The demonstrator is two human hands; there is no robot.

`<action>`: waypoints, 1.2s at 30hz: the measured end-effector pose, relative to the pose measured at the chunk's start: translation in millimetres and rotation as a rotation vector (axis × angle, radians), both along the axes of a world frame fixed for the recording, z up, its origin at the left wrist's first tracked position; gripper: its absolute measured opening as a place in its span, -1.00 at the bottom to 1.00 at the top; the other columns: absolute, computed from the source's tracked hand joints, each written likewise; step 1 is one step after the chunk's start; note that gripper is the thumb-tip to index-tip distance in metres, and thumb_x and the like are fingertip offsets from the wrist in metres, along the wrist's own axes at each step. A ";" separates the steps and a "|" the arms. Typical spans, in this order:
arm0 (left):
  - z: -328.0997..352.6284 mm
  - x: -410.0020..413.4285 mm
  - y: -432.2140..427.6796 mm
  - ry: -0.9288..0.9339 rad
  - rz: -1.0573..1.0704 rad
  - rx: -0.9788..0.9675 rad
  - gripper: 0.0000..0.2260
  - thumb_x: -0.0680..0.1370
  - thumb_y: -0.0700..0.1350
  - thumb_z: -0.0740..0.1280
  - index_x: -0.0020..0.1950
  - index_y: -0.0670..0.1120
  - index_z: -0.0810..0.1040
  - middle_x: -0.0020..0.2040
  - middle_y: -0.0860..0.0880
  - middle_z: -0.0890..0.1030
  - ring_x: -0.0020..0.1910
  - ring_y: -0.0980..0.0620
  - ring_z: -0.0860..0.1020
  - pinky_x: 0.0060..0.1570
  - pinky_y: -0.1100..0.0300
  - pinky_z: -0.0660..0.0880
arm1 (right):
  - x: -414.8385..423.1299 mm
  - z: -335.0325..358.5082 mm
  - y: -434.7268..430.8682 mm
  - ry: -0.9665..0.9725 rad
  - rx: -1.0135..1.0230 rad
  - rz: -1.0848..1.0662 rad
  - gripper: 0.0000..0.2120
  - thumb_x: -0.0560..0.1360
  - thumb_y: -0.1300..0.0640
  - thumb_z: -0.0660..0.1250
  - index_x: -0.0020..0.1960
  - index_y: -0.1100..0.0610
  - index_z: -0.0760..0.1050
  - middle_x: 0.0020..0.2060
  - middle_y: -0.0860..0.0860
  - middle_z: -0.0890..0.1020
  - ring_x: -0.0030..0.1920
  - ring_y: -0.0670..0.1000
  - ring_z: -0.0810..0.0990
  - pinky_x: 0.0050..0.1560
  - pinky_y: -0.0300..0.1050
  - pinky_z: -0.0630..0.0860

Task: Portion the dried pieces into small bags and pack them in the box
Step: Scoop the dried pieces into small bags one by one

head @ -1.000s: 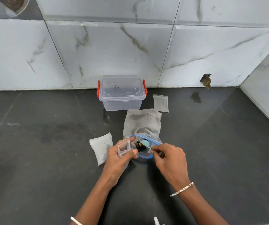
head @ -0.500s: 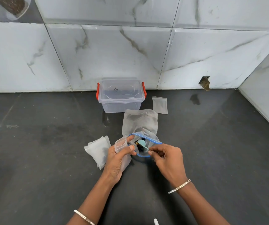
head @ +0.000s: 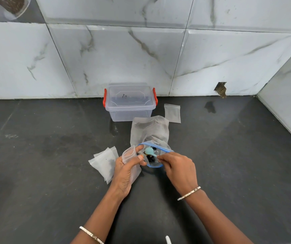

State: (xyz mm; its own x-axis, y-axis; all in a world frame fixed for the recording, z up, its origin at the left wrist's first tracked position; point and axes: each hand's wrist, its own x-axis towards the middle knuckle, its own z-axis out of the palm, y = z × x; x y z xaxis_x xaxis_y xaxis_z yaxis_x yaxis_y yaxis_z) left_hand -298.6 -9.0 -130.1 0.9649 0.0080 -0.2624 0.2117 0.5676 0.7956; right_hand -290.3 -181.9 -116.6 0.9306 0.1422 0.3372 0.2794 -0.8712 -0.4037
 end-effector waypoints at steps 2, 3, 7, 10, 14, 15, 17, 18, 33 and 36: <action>-3.9 1.1 1.4 0.001 -0.007 -0.016 -0.76 0.41 -0.22 0.43 0.04 -0.10 0.77 -0.01 -0.10 0.67 -0.12 0.05 0.63 -0.01 0.25 0.59 | 0.6 -0.6 -1.9 0.001 -0.074 0.040 -0.82 0.36 0.16 0.48 -0.09 -0.08 0.67 -0.20 -0.14 0.70 -0.23 0.01 0.69 -0.44 -0.06 0.57; -5.0 1.2 1.8 0.003 -0.007 -0.014 -0.74 0.42 -0.22 0.43 0.07 -0.11 0.76 -0.03 -0.13 0.67 -0.13 0.05 0.64 0.00 0.24 0.59 | 0.5 0.0 -2.9 0.005 -0.103 0.055 -0.81 0.36 0.17 0.49 -0.09 -0.08 0.67 -0.20 -0.14 0.70 -0.24 0.01 0.68 -0.46 -0.05 0.56; -4.3 0.5 0.8 0.009 0.012 0.066 -0.78 0.46 -0.27 0.46 0.08 -0.09 0.76 0.20 -0.45 0.55 -0.06 0.02 0.64 0.03 0.24 0.59 | 0.6 11.2 -7.6 0.007 -0.142 0.052 -0.80 0.35 0.19 0.52 -0.13 -0.09 0.66 -0.22 -0.14 0.67 -0.31 0.02 0.65 -0.50 -0.07 0.53; 1.2 -1.4 -1.4 0.001 0.021 0.102 -0.74 0.54 -0.37 0.36 -0.06 -0.08 0.78 0.24 -0.48 0.53 0.04 -0.13 0.65 0.02 0.29 0.58 | -3.1 15.3 -11.5 0.003 -0.081 -0.003 -0.86 0.38 0.17 0.49 -0.16 -0.07 0.64 -0.27 -0.12 0.65 -0.33 0.03 0.63 -0.46 -0.08 0.53; 3.0 -2.0 -1.6 -0.029 -0.007 0.093 -0.80 0.46 -0.31 0.43 -0.16 -0.05 0.79 0.10 -0.20 0.62 -0.03 -0.01 0.61 0.04 0.29 0.57 | -11.8 11.4 -13.2 -0.032 0.028 -0.092 -0.89 0.39 0.17 0.52 -0.13 0.00 0.67 -0.32 -0.10 0.64 -0.36 0.02 0.62 -0.41 -0.14 0.52; 2.1 -1.9 -1.1 -0.029 -0.011 0.073 -0.84 0.43 -0.27 0.43 -0.16 -0.06 0.78 0.07 -0.17 0.62 -0.02 0.00 0.60 0.04 0.28 0.57 | -13.8 9.6 -13.4 -0.033 0.034 -0.107 -0.89 0.39 0.18 0.52 -0.13 0.01 0.67 -0.32 -0.10 0.65 -0.36 0.02 0.62 -0.40 -0.15 0.51; -1.1 -2.1 0.1 -0.015 -0.014 0.032 -0.84 0.40 -0.24 0.43 -0.11 -0.08 0.78 0.00 -0.14 0.63 -0.05 0.01 0.60 0.04 0.25 0.58 | -17.0 6.3 -13.6 -0.014 0.043 -0.113 -0.90 0.39 0.18 0.51 -0.14 0.01 0.67 -0.32 -0.08 0.65 -0.35 0.02 0.62 -0.38 -0.12 0.53; -2.8 -2.1 0.3 -0.009 -0.017 0.007 -0.80 0.41 -0.24 0.43 -0.02 -0.11 0.77 -0.06 -0.14 0.63 -0.10 0.02 0.61 0.05 0.22 0.59 | -18.5 4.6 -13.5 0.000 0.048 -0.107 -0.91 0.39 0.18 0.51 -0.14 0.01 0.67 -0.32 -0.08 0.65 -0.35 0.02 0.63 -0.36 -0.10 0.54; -11.5 -0.6 -1.6 0.035 -0.037 -0.134 -0.55 0.45 -0.26 0.41 0.33 -0.33 0.55 -0.22 -0.20 0.65 -0.24 -0.01 0.62 0.11 -0.09 0.60 | -22.8 9.5 -4.3 0.070 -0.192 0.022 -0.82 0.25 0.29 0.51 -0.23 0.06 0.62 -0.38 -0.04 0.59 -0.40 0.06 0.56 -0.43 -0.14 0.47; -11.4 0.5 -1.2 0.044 -0.040 -0.188 -0.51 0.39 -0.23 0.48 0.32 -0.27 0.58 -0.26 -0.21 0.58 -0.23 -0.06 0.60 0.13 -0.15 0.59 | -16.4 15.9 -2.2 0.169 -0.168 -0.007 -0.88 0.32 0.24 0.45 -0.18 0.06 0.65 -0.29 -0.02 0.66 -0.27 0.10 0.62 -0.29 -0.08 0.51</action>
